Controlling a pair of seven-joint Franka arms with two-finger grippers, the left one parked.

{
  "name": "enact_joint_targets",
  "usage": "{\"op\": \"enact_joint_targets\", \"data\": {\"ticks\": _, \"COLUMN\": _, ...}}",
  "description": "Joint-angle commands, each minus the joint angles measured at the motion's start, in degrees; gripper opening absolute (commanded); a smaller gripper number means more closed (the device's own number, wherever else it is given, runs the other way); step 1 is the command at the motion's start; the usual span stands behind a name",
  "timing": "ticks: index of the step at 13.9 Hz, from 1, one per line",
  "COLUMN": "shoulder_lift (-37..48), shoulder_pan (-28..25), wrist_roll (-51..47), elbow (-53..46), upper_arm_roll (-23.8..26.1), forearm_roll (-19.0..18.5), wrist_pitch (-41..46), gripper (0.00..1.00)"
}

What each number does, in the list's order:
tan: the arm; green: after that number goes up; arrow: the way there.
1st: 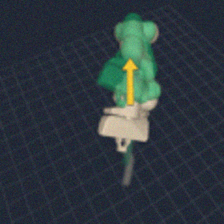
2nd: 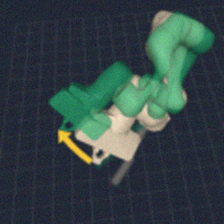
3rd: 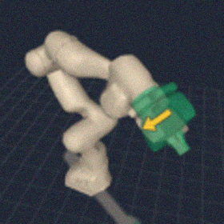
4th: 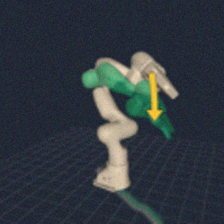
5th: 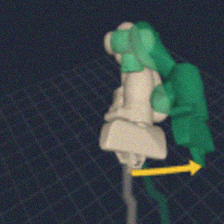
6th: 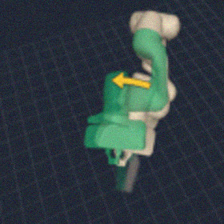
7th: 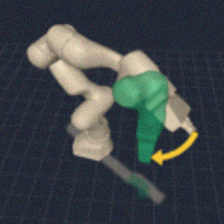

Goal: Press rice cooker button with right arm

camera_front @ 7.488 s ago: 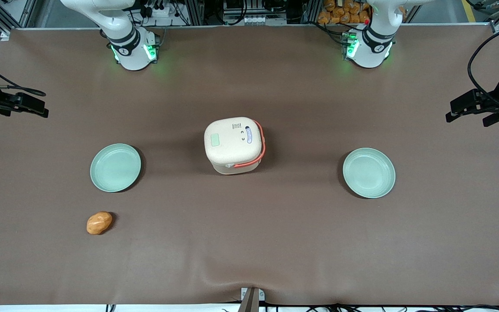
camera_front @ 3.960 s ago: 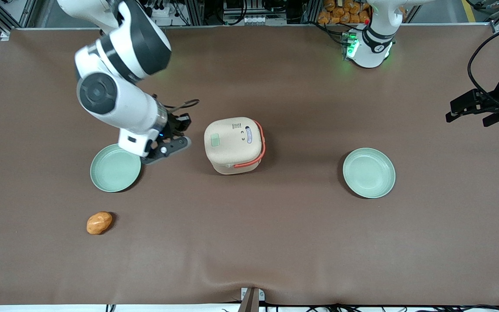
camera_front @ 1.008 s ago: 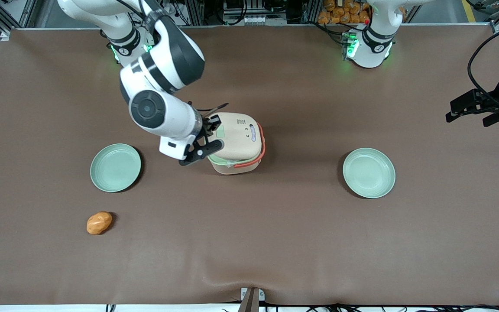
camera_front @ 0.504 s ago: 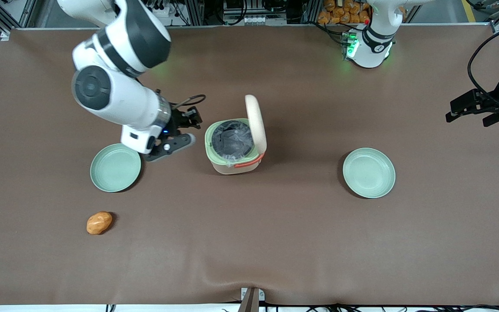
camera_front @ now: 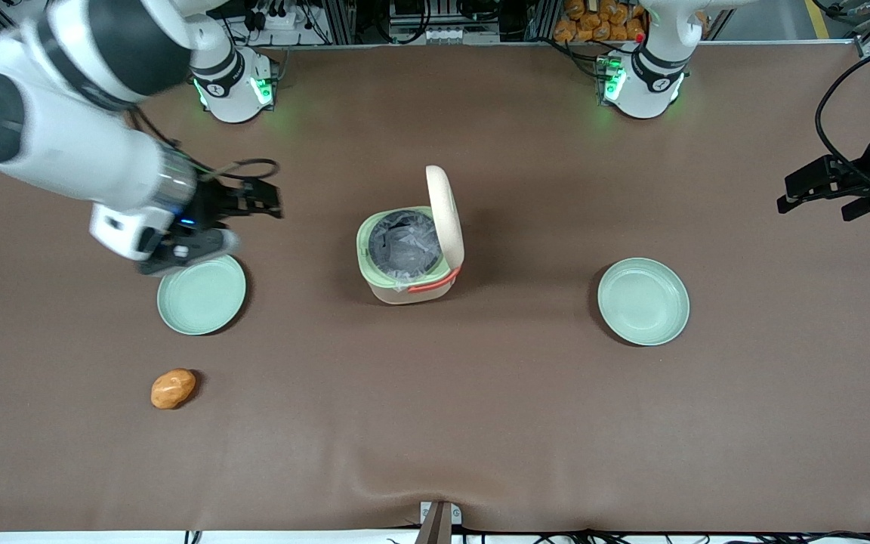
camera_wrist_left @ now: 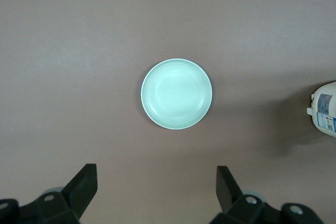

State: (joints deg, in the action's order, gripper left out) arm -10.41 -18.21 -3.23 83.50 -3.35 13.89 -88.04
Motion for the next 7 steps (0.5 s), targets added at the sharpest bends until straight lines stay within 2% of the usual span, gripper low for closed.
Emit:
{"op": "enact_joint_targets", "data": {"ticks": 1, "shoulder_lift": 3.8, "shoulder_pan": 4.9, "wrist_roll": 0.6, "elbow": 0.9, "upper_arm_roll": 1.2, "forearm_roll": -4.5, "wrist_pitch": 0.9, "gripper": 1.0}}
{"op": "enact_joint_targets", "data": {"ticks": 3, "shoulder_lift": 5.0, "shoulder_pan": 8.1, "wrist_roll": 0.6, "elbow": 0.8, "upper_arm_roll": 1.2, "forearm_roll": -6.6, "wrist_pitch": 2.6, "gripper": 1.0}}
{"op": "enact_joint_targets", "data": {"ticks": 6, "shoulder_lift": 6.4, "shoulder_pan": 10.2, "wrist_roll": 0.8, "elbow": 0.7, "upper_arm_roll": 1.0, "forearm_roll": -12.9, "wrist_pitch": 4.5, "gripper": 1.0}}
{"op": "enact_joint_targets", "data": {"ticks": 7, "shoulder_lift": 6.5, "shoulder_pan": 11.3, "wrist_roll": 1.6, "elbow": 0.7, "upper_arm_roll": 0.7, "forearm_roll": -12.8, "wrist_pitch": 4.5, "gripper": 1.0}}
